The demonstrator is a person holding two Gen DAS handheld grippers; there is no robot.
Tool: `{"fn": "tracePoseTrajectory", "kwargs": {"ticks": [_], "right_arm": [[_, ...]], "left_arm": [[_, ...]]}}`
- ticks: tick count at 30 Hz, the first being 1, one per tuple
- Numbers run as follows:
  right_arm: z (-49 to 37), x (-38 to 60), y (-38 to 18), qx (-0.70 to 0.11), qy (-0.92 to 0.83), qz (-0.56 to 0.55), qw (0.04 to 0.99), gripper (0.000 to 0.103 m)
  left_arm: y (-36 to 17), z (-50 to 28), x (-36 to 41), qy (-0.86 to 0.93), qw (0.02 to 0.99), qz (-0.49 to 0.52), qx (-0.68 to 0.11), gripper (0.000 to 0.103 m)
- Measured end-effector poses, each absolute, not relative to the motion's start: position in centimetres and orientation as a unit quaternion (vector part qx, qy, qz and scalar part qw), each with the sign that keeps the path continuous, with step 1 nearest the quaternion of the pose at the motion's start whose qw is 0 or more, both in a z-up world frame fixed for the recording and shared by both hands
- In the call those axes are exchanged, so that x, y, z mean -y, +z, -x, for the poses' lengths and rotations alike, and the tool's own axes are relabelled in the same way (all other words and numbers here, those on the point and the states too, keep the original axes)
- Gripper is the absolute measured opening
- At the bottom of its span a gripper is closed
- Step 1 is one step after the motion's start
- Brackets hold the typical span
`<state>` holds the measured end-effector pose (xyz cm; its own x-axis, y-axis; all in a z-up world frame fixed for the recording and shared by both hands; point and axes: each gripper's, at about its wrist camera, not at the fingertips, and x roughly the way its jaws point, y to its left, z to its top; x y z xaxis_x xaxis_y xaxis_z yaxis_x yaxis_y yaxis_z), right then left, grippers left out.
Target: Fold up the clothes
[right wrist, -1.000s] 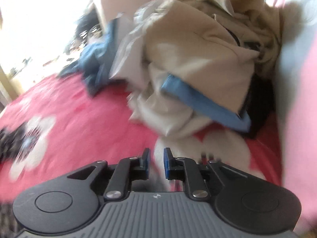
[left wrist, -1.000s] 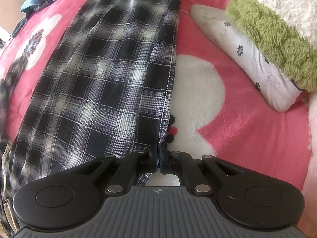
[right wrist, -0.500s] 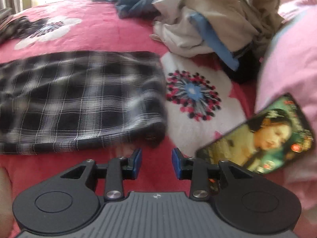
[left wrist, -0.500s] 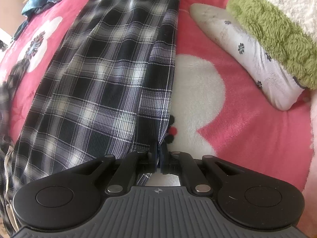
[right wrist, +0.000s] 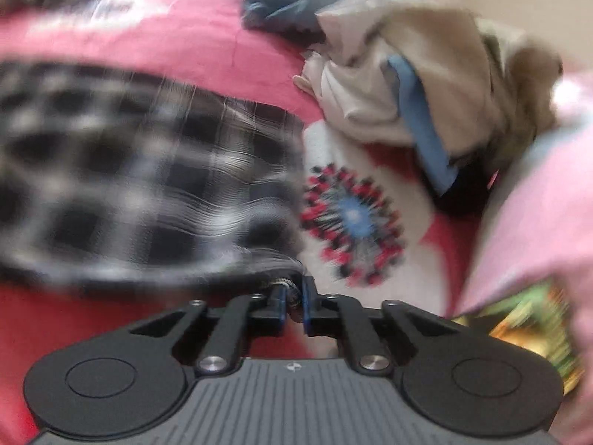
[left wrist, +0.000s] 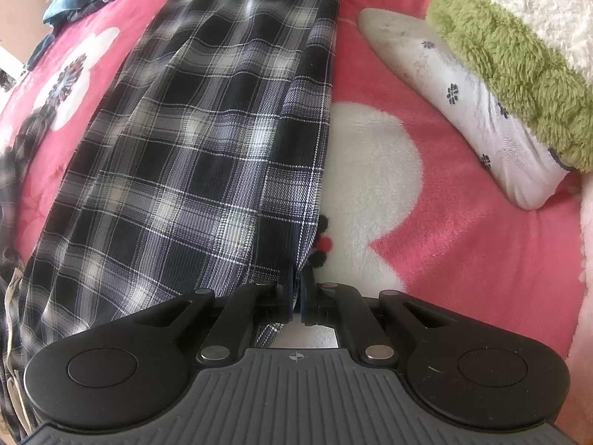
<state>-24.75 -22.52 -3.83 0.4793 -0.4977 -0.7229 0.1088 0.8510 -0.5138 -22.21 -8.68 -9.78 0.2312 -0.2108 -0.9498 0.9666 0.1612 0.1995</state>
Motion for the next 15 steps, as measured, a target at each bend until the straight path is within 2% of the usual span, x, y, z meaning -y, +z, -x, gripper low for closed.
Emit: {"fn": "tracePoseTrajectory", "kwargs": {"ticks": [4, 7, 11, 13, 15], "right_arm": [[25.0, 20.2, -4.4, -0.45, -0.183, 0.429, 0.761, 0.003], [25.4, 19.8, -5.9, -0.462, -0.164, 0.528, 0.693, 0.003], [27.3, 19.7, -8.3, -0.506, -0.108, 0.602, 0.608, 0.003], [27.9, 19.3, -7.7, -0.498, -0.114, 0.603, 0.612, 0.003], [27.3, 19.3, -5.6, -0.5, -0.137, 0.544, 0.66, 0.003]], "left_arm": [[-9.6, 22.8, 8.4, -0.461, 0.639, -0.456, -0.414, 0.001], [-9.6, 22.9, 8.4, -0.46, 0.639, -0.457, -0.414, 0.001], [-9.6, 22.7, 8.4, -0.461, 0.639, -0.456, -0.414, 0.001], [-9.7, 22.6, 8.5, -0.461, 0.639, -0.456, -0.414, 0.001], [-9.7, 22.6, 8.6, -0.461, 0.638, -0.458, -0.413, 0.001]]}}
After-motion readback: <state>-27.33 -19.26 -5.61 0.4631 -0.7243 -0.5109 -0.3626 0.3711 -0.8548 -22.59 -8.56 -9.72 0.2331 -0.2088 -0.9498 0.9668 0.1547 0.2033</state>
